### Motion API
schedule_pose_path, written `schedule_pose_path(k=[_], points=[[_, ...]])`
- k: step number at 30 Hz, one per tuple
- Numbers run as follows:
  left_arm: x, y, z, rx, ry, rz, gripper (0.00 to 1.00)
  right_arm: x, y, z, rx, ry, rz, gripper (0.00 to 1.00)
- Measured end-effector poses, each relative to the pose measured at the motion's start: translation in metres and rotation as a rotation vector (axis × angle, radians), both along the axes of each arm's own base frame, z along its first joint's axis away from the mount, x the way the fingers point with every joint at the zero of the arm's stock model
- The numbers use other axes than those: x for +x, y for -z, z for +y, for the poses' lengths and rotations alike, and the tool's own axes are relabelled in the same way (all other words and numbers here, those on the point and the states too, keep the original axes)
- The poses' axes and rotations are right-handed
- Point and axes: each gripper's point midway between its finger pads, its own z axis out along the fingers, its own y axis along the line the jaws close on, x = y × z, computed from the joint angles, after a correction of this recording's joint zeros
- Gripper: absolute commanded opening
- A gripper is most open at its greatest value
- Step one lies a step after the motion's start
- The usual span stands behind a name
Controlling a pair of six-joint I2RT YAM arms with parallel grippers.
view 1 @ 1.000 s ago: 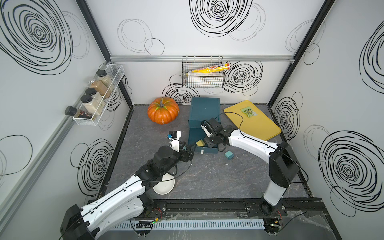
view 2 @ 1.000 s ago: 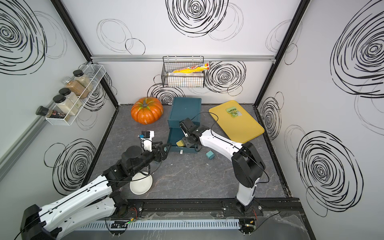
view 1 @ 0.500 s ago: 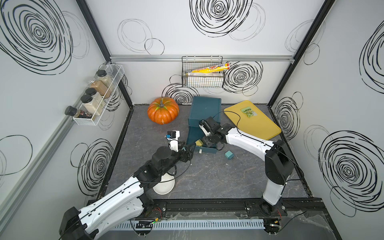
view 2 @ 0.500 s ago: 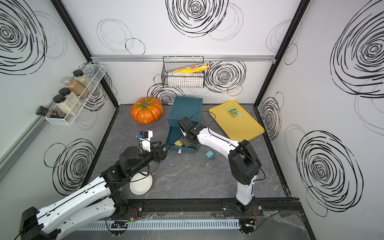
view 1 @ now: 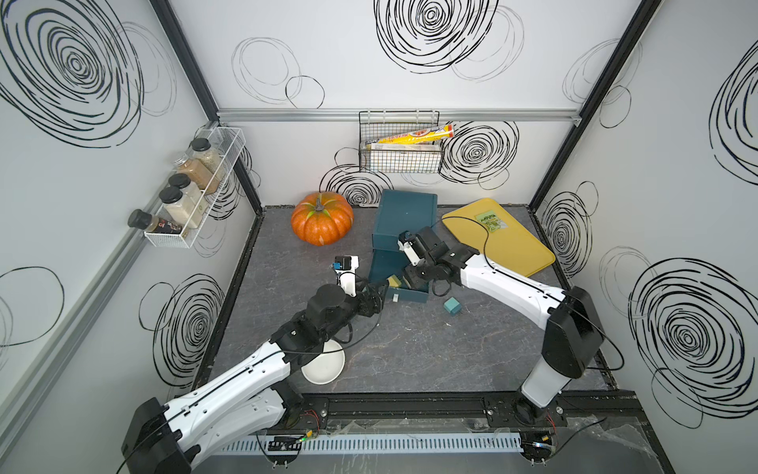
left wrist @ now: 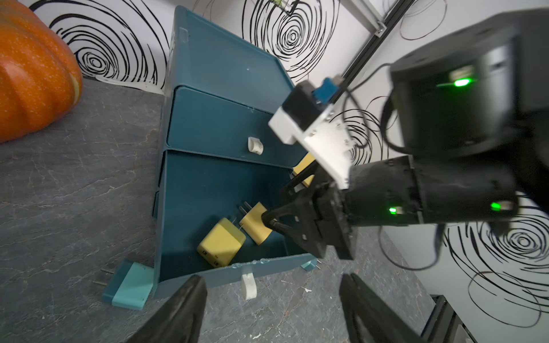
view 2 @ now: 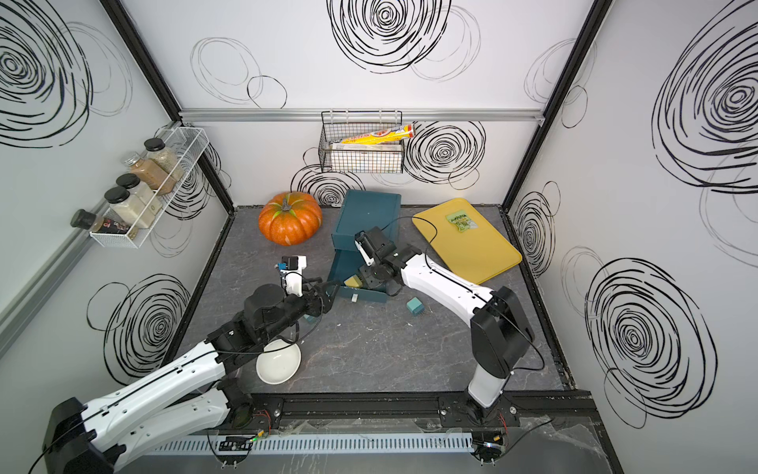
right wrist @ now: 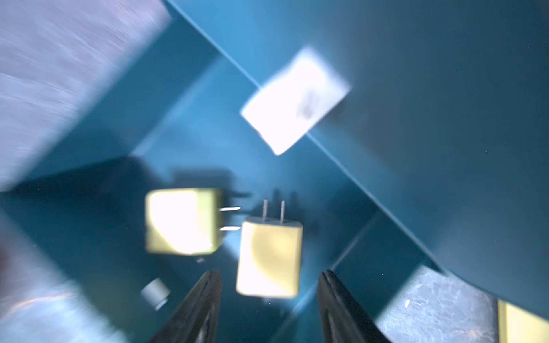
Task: Place the plugs into the drawer by color
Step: Place the plug in the drawer, then close the drawer in the storage box.
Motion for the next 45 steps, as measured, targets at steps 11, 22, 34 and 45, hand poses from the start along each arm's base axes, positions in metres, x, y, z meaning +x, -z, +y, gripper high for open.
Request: schedule_pose_path(k=[11,22,34,45], points=[[0.137,-0.103,0.035,0.018,-0.218,-0.064,0.85,-0.088,-0.053,0.002,0.358,-0.222,0.018,0.49],[0.199,0.018,-0.004,0.204,-0.123,0.171,0.68,-0.144,0.017,0.015,0.369,-0.338,0.185,0.50],[0.197,0.015,-0.004,0.189,-0.118,0.142,0.41,-0.047,0.044,-0.023,0.231,0.015,0.083,0.50],[0.194,0.014,-0.005,0.204,-0.140,0.130,0.38,0.014,0.031,-0.029,0.142,0.149,-0.047,0.48]])
